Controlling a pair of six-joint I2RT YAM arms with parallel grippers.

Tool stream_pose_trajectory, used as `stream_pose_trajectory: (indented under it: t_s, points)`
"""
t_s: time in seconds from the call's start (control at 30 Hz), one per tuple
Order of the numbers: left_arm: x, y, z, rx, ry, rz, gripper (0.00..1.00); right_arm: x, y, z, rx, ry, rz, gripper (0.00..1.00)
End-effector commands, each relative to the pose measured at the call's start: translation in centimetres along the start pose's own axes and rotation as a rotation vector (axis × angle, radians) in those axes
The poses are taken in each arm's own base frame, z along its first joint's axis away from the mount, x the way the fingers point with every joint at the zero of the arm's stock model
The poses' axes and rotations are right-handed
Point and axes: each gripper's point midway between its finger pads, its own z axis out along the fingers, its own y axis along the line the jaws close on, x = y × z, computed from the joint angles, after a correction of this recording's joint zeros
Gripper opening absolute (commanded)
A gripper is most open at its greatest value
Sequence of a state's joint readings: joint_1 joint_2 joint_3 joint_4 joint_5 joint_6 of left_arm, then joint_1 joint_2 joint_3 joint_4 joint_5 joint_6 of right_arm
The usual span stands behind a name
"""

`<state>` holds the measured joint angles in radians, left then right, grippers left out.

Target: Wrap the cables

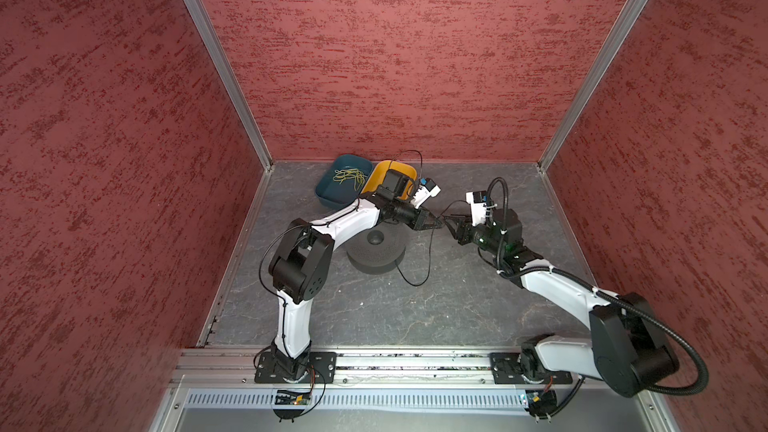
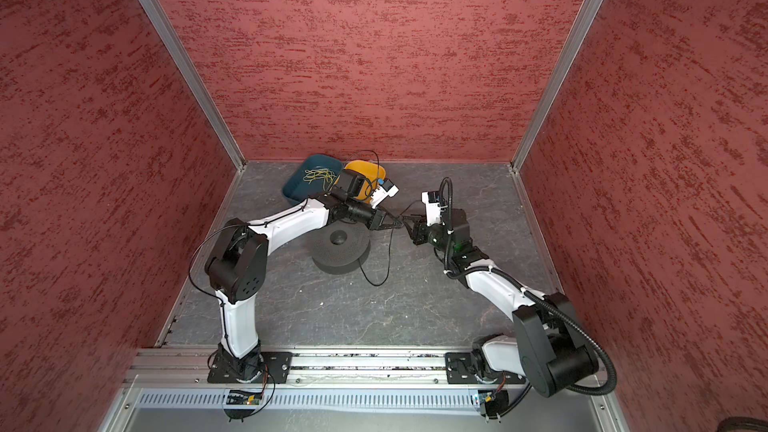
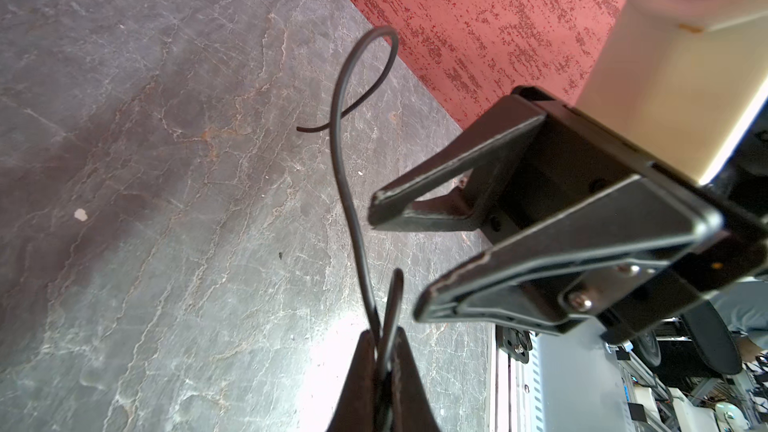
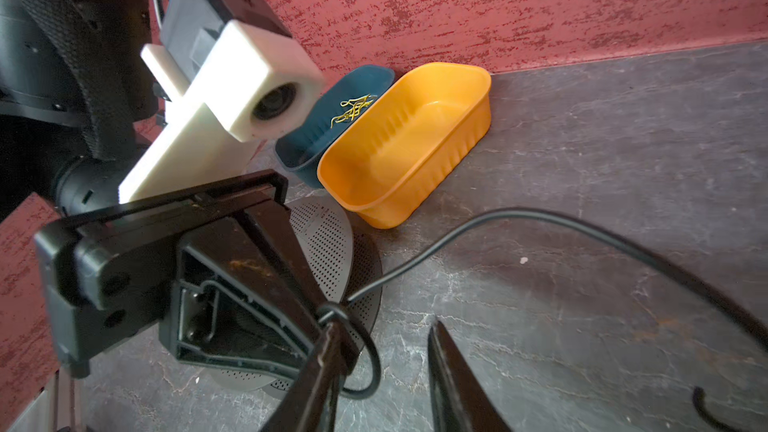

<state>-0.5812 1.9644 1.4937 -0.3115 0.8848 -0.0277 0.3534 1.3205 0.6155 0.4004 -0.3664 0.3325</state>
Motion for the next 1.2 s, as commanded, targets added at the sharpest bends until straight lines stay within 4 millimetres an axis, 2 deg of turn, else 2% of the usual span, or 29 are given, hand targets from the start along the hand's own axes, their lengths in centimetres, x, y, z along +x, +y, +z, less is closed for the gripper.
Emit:
stream_pose_trajectory:
  t_s: [0.0, 0.23, 0.27, 0.37, 0.43, 0.63, 0.83, 0.97, 1.17]
  points:
    - [-0.7, -1.8, -0.4, 0.042, -0.003, 0.048, 0.00, -2.4, 0.8, 0.6, -0.011, -0.067, -0.047, 0.29]
    - [-0.5, -1.9, -0.6, 0.041, 0.002, 0.059, 0.00, -1.5, 1.0, 1.5, -0.041, -0.029, -0.019, 0.15]
    - [-0.5, -1.8, -0.6, 0.038, 0.002, 0.061, 0.00, -1.4, 1.2, 1.5, -0.051, -0.022, -0.016, 0.17]
    - [-0.3, -1.5, -0.9, 0.031, 0.005, 0.065, 0.00, -0.8, 1.4, 1.3, -0.066, 0.000, -0.011, 0.36]
    - [-0.2, -1.2, -1.1, 0.019, 0.006, 0.069, 0.00, -0.6, 1.6, 1.0, -0.072, 0.000, -0.014, 0.40]
    - [-0.1, -1.3, -1.1, 0.019, 0.011, 0.090, 0.00, 0.3, 2.1, 1.0, -0.104, 0.039, -0.017, 0.37]
    - [-0.1, -1.0, -1.5, 0.012, 0.003, 0.101, 0.00, 1.6, 1.4, 0.8, -0.078, 0.066, -0.018, 0.36]
    - [-0.3, -1.0, -1.7, 0.012, -0.002, 0.102, 0.00, 1.7, 1.1, 0.2, -0.059, 0.037, -0.020, 0.41]
    - [0.0, -1.6, -1.4, 0.031, 0.011, 0.126, 0.00, 1.9, 1.2, 0.6, -0.082, 0.034, -0.003, 0.38]
